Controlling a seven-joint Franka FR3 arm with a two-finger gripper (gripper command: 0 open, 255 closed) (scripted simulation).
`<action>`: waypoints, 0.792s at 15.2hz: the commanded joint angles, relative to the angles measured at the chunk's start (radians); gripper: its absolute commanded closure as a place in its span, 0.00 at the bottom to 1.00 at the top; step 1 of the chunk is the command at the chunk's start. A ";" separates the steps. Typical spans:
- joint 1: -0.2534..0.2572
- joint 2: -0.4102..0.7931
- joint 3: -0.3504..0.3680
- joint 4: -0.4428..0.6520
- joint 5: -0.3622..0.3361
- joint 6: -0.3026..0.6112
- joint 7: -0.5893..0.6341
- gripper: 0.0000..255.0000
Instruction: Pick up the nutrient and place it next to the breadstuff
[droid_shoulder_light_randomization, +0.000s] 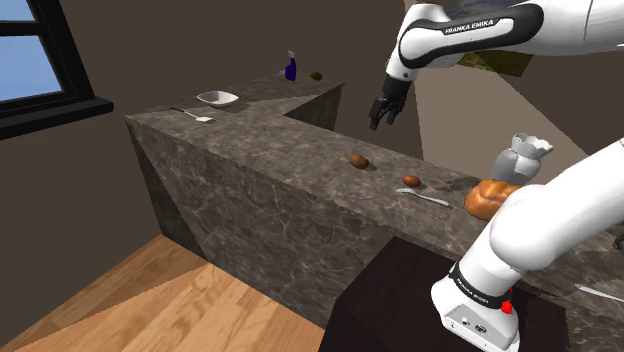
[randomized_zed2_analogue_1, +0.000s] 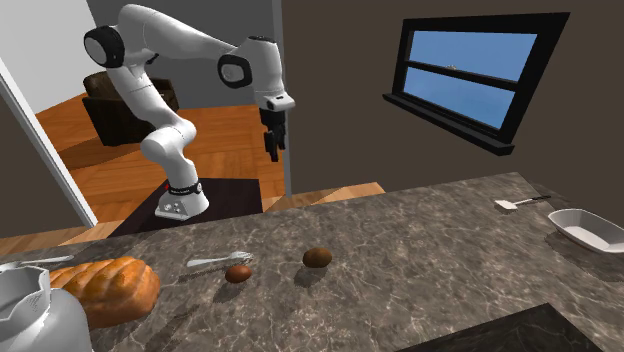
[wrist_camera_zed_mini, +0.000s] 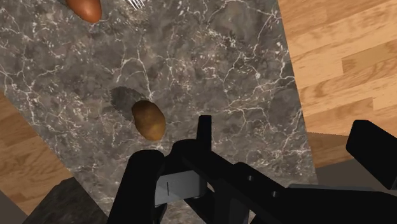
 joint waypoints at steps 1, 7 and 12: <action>-0.004 0.076 -0.026 0.030 0.011 0.033 -0.030 0.00; -0.020 0.304 -0.084 0.138 0.073 0.108 -0.120 0.00; -0.051 0.503 -0.108 0.260 0.146 0.140 -0.198 0.00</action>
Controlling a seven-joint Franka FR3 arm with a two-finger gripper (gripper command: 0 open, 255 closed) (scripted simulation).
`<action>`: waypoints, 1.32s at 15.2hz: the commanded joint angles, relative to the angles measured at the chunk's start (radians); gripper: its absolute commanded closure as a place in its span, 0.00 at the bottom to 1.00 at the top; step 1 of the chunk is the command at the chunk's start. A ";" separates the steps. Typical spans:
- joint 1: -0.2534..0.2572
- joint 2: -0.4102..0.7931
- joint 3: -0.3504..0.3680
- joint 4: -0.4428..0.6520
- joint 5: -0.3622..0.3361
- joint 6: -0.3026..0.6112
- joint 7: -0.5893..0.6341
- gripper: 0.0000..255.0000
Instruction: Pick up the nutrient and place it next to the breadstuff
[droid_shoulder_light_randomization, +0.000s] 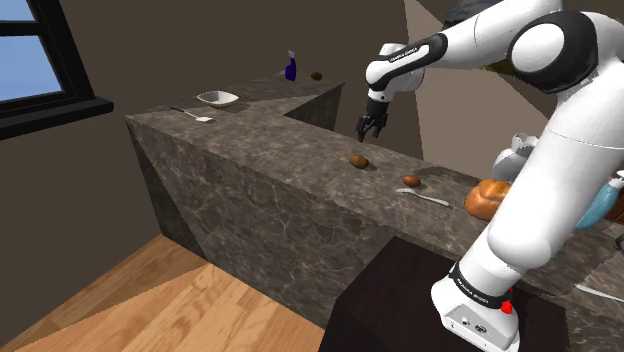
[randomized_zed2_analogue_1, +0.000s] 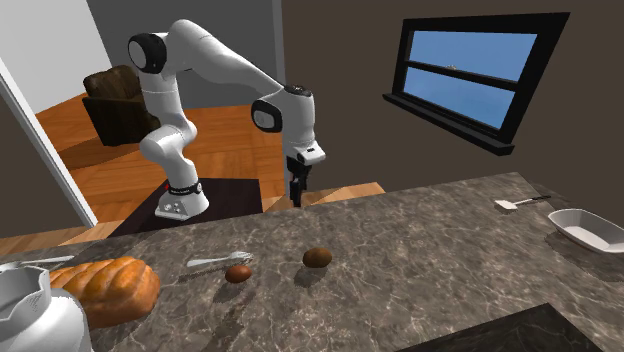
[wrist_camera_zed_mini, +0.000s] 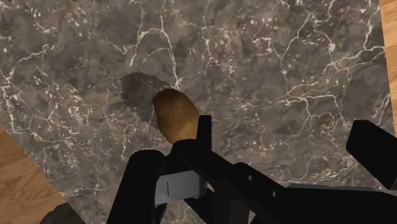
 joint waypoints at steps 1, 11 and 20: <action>-0.017 0.077 -0.006 0.049 0.029 0.010 -0.031 0.00; -0.136 0.486 0.014 0.403 0.147 -0.022 -0.130 0.00; -0.162 0.597 0.032 0.446 0.174 0.033 -0.146 0.00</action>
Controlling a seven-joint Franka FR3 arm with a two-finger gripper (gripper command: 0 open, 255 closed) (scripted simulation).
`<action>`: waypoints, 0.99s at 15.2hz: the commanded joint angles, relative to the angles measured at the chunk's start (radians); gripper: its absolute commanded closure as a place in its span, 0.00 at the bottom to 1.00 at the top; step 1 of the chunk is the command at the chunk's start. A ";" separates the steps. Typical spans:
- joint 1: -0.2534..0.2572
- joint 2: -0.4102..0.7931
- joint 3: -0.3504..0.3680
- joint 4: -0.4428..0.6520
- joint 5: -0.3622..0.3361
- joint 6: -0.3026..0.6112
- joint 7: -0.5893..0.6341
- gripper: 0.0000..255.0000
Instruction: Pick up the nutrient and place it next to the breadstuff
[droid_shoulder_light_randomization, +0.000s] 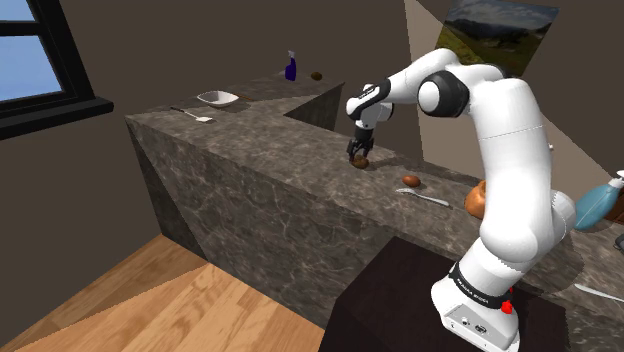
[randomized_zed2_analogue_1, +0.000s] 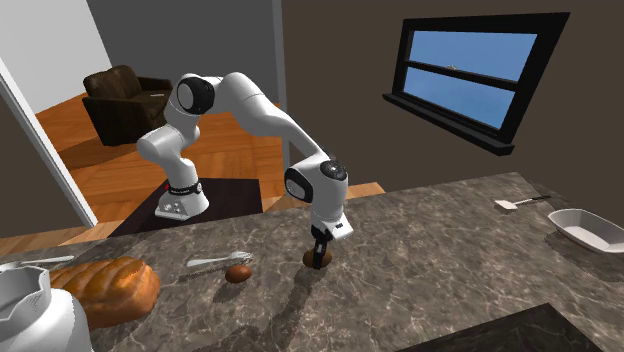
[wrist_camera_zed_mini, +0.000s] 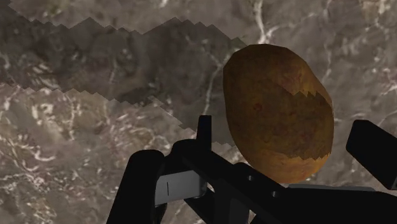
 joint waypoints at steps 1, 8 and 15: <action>-0.001 0.013 0.003 -0.001 0.004 0.014 -0.001 0.00; -0.001 0.013 0.003 -0.001 0.004 0.014 -0.001 0.00; -0.001 0.013 0.003 -0.001 0.004 0.014 -0.001 1.00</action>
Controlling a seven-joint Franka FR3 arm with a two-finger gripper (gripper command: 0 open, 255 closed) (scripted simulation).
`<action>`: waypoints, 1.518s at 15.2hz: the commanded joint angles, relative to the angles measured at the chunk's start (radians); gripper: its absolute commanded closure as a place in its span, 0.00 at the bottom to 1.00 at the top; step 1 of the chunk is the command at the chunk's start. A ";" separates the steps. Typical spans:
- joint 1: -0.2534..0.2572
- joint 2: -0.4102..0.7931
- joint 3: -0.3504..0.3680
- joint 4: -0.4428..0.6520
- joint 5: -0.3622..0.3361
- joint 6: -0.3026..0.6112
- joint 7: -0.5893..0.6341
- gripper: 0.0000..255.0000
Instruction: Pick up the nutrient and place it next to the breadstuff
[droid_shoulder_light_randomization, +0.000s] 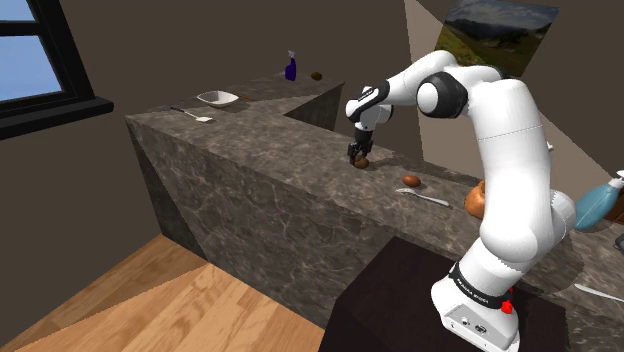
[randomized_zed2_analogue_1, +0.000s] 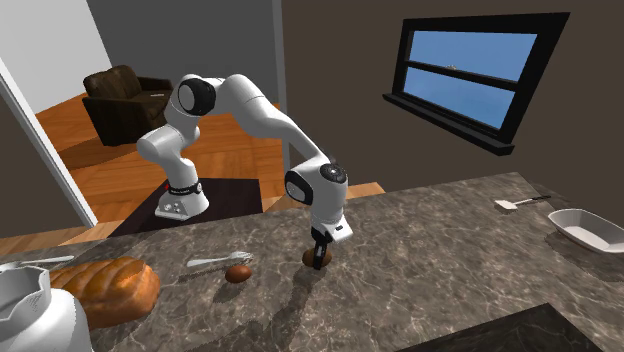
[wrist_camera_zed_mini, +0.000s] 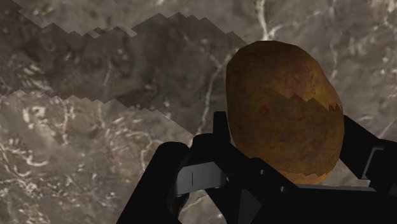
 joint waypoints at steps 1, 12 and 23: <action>0.000 0.000 0.000 0.000 0.000 0.000 0.000 1.00; 0.010 -0.071 -0.016 0.010 -0.021 -0.080 0.012 1.00; 0.017 -0.143 -0.031 0.050 -0.045 -0.189 0.027 1.00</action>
